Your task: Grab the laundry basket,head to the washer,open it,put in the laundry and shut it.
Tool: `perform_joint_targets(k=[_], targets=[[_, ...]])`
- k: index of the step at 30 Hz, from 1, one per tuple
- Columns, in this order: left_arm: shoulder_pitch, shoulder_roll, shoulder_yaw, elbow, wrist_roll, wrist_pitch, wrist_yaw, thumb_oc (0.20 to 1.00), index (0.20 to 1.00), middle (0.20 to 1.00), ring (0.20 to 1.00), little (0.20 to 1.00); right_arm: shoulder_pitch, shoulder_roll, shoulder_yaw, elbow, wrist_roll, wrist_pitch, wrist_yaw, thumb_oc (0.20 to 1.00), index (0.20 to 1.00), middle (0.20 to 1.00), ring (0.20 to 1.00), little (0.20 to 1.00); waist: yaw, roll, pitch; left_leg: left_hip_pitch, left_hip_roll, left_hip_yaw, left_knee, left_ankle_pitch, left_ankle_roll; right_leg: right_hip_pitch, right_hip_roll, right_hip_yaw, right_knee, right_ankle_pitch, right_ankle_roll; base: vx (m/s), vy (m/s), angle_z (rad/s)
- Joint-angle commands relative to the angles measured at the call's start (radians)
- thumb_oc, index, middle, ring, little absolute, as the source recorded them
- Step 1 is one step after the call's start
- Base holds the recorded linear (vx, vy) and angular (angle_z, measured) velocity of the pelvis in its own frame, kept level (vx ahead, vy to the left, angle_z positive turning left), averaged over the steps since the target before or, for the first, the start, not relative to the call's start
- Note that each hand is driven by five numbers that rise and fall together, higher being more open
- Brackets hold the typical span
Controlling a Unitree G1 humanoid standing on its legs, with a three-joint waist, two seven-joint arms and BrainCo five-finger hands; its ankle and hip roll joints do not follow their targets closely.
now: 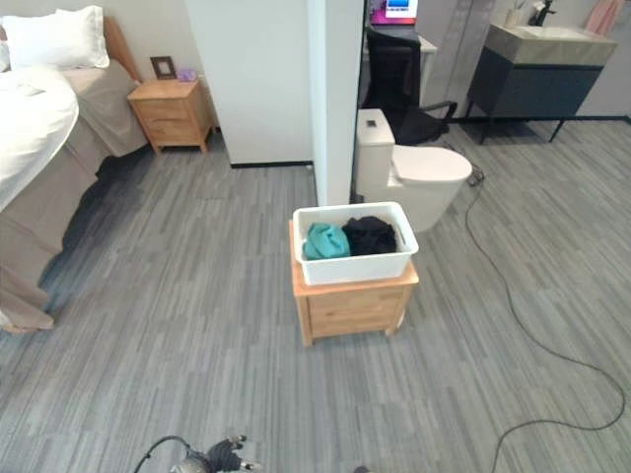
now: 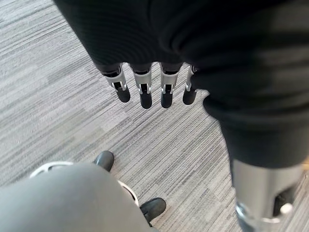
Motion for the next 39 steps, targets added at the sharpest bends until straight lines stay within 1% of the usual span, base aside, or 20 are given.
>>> perform_joint_targets(k=[1,7,9,10,13,14,15,17,19,21,23,26,28,29,31,32,33,36,38,39], targets=[[-0.075,-0.002,-0.014,0.048,0.048,-0.007,-0.004,1.000,1.000,1.000,1.000,1.000,-0.052,0.018,0.043,0.070,-0.030,0.006,0.019,1.000,1.000,1.000,1.000,1.000,-0.004,-0.028,0.016,0.014,-0.041,-0.027,-0.044,0.053,-0.034,0.062,-0.085,0.023,-0.061,0.126,0.132,0.01,0.053,0.01],[-0.087,0.015,-0.018,0.045,0.055,-0.004,-0.009,1.000,1.000,1.000,1.000,1.000,-0.060,0.017,0.047,0.073,-0.029,0.014,0.031,1.000,1.000,1.000,1.000,1.000,0.002,-0.038,0.031,0.002,-0.052,-0.028,-0.044,0.049,-0.022,0.029,-0.103,0.025,-0.007,0.124,0.136,0.01,0.066,-0.01],[-0.097,0.029,-0.007,0.037,0.047,-0.001,-0.009,1.000,1.000,1.000,1.000,1.000,-0.075,-0.016,0.034,0.080,-0.029,0.019,0.047,1.000,1.000,1.000,1.000,1.000,0.015,-0.038,0.059,0.010,-0.054,-0.010,-0.042,0.042,-0.010,-0.011,-0.129,-0.005,0.103,0.099,0.142,-0.02,0.091,-0.05],[-0.098,0.029,-0.007,0.037,0.047,-0.001,-0.009,1.000,1.000,1.000,1.000,1.000,-0.075,-0.016,0.034,0.080,-0.029,0.019,0.047,1.000,1.000,1.000,1.000,1.000,0.016,-0.038,0.059,0.010,-0.055,-0.009,-0.041,0.042,-0.010,-0.013,-0.130,-0.004,0.106,0.098,0.142,-0.04,0.075,-0.17],[-0.123,0.052,0.005,0.032,0.033,0.005,0.002,1.000,1.000,1.000,1.000,1.000,-0.078,-0.035,0.039,0.016,-0.018,0.011,0.049,1.000,1.000,1.000,1.000,1.000,0.012,-0.055,0.119,-0.046,-0.048,-0.008,0.111,-0.005,-0.001,-0.081,-0.159,0.004,0.243,0.087,0.133,-0.07,0.027,-0.12],[-0.123,0.053,0.005,0.032,0.033,0.005,0.002,1.000,1.000,1.000,1.000,1.000,-0.078,-0.035,0.039,0.015,-0.018,0.011,0.049,1.000,1.000,1.000,1.000,1.000,0.013,-0.055,0.117,-0.051,-0.047,-0.007,0.116,-0.008,-0.001,-0.085,-0.160,0.005,0.247,0.085,0.133,-0.12,0.003,-0.05],[-0.146,0.063,-0.003,0.024,0.030,0.007,0.008,1.000,1.000,1.000,1.000,1.000,-0.080,-0.045,0.050,-0.016,-0.014,0.005,0.048,1.000,1.000,1.000,1.000,1.000,0.009,-0.068,0.159,-0.100,-0.026,-0.003,0.226,-0.049,0.002,-0.120,-0.172,0.011,0.307,0.059,0.116,-0.08,-0.006,-0.01],[-0.152,0.066,-0.001,0.032,0.036,0.007,0.013,1.000,1.000,1.000,1.000,1.000,-0.079,-0.054,0.051,-0.020,-0.009,0.001,0.047,1.000,1.000,1.000,1.000,1.000,0.008,-0.074,0.165,-0.127,-0.009,-0.001,0.289,-0.083,0.006,-0.128,-0.166,0.014,0.322,0.009,0.097,-0.03,-0.010,0.01],[-0.157,0.069,-0.003,0.034,0.037,0.007,0.017,1.000,1.000,1.000,1.000,1.000,-0.074,-0.056,0.046,-0.017,-0.003,0.000,0.046,1.000,1.000,1.000,1.000,1.000,0.011,-0.078,0.169,-0.133,-0.004,-0.011,0.311,-0.096,0.012,-0.133,-0.162,0.011,0.354,0.003,0.095,0.01,-0.005,-0.03],[-0.153,0.068,0.000,0.035,0.033,0.006,0.018,1.000,1.000,1.000,1.000,1.000,-0.061,-0.055,0.036,-0.018,0.007,-0.002,0.050,1.000,1.000,1.000,1.000,1.000,0.006,-0.075,0.169,-0.129,-0.009,-0.026,0.300,-0.102,0.025,-0.158,-0.171,0.010,0.419,0.034,0.112,0.03,0.018,-0.06],[-0.149,0.062,-0.004,0.031,0.032,0.004,0.019,1.000,1.000,1.000,1.000,1.000,-0.060,-0.058,0.037,-0.012,-0.006,-0.004,0.047,1.000,1.000,1.000,1.000,1.000,-0.001,-0.070,0.181,-0.107,-0.025,-0.023,0.269,-0.103,0.041,-0.211,-0.203,0.028,0.508,0.140,0.143,0.00,0.081,0.04],[-0.140,0.057,-0.005,0.034,0.032,0.008,0.019,1.000,1.000,1.000,1.000,1.000,-0.073,-0.065,0.035,0.002,-0.015,0.001,0.047,1.000,1.000,1.000,1.000,1.000,-0.012,-0.045,0.198,-0.072,-0.018,-0.006,0.242,-0.100,0.047,-0.273,-0.222,0.030,0.612,0.170,0.162,0.06,0.044,0.06],[-0.139,0.065,0.007,0.045,0.034,0.007,0.020,1.000,1.000,1.000,1.000,1.000,-0.068,-0.076,0.019,0.008,-0.012,0.004,0.057,1.000,1.000,1.000,1.000,1.000,-0.025,-0.054,0.194,-0.033,-0.045,0.005,0.200,-0.094,0.032,-0.278,-0.232,0.014,0.456,0.171,0.160,0.22,-0.104,-0.30],[-0.135,0.069,0.013,0.048,0.035,0.005,0.020,1.000,1.000,1.000,1.000,1.000,-0.066,-0.081,0.018,0.010,-0.016,0.004,0.059,1.000,1.000,1.000,1.000,1.000,-0.024,-0.053,0.190,-0.008,-0.049,-0.004,0.185,-0.117,0.016,-0.265,-0.251,0.009,0.377,0.163,0.179,0.26,-0.181,-0.09],[-0.122,0.083,0.035,0.056,0.040,0.000,0.019,1.000,1.000,1.000,1.000,1.000,-0.065,-0.094,0.009,0.018,-0.030,0.005,0.065,1.000,1.000,1.000,1.000,1.000,-0.023,-0.070,0.166,0.018,-0.040,0.001,0.144,-0.097,-0.025,-0.256,-0.286,0.011,0.139,0.245,0.193,0.28,-0.281,-0.04],[-0.122,0.083,0.034,0.056,0.040,-0.001,0.019,1.000,1.000,1.000,1.000,1.000,-0.065,-0.094,0.010,0.019,-0.030,0.005,0.065,1.000,1.000,1.000,1.000,1.000,-0.020,-0.066,0.166,0.023,-0.036,0.001,0.140,-0.098,-0.027,-0.247,-0.278,0.009,0.126,0.250,0.194,0.26,-0.382,-0.14],[-0.122,0.095,0.040,0.059,0.046,-0.005,0.019,1.000,1.000,1.000,1.000,1.000,-0.061,-0.095,0.007,0.027,-0.037,0.009,0.074,1.000,1.000,1.000,1.000,1.000,-0.025,-0.087,0.156,0.032,-0.031,-0.006,0.121,-0.071,-0.046,-0.249,-0.298,0.041,0.041,0.313,0.198,0.13,-0.219,-0.15],[-0.120,0.102,0.047,0.063,0.040,-0.009,0.015,1.000,1.000,1.000,1.000,1.000,-0.057,-0.098,0.005,0.039,-0.041,0.013,0.082,1.000,1.000,1.000,1.000,1.000,-0.021,-0.099,0.145,0.056,-0.016,-0.009,0.117,-0.079,-0.062,-0.244,-0.300,0.034,0.025,0.326,0.206,0.21,-0.245,0.04],[-0.101,0.106,0.085,0.069,0.007,-0.009,0.004,1.000,1.000,1.000,1.000,1.000,-0.027,-0.096,-0.005,0.036,-0.030,0.005,0.099,1.000,1.000,1.000,1.000,1.000,-0.017,-0.108,0.125,0.069,-0.003,-0.013,0.140,-0.091,-0.074,-0.215,-0.285,-0.005,0.025,0.292,0.194,0.29,-0.266,0.00],[-0.088,0.100,0.103,0.077,-0.016,-0.002,0.004,1.000,1.000,1.000,1.000,1.000,-0.034,-0.095,-0.001,0.041,-0.025,0.016,0.094,1.000,1.000,1.000,1.000,1.000,-0.023,-0.107,0.116,0.069,0.012,-0.022,0.160,-0.090,-0.082,-0.206,-0.262,0.013,0.034,0.278,0.184,0.31,-0.296,0.04]])
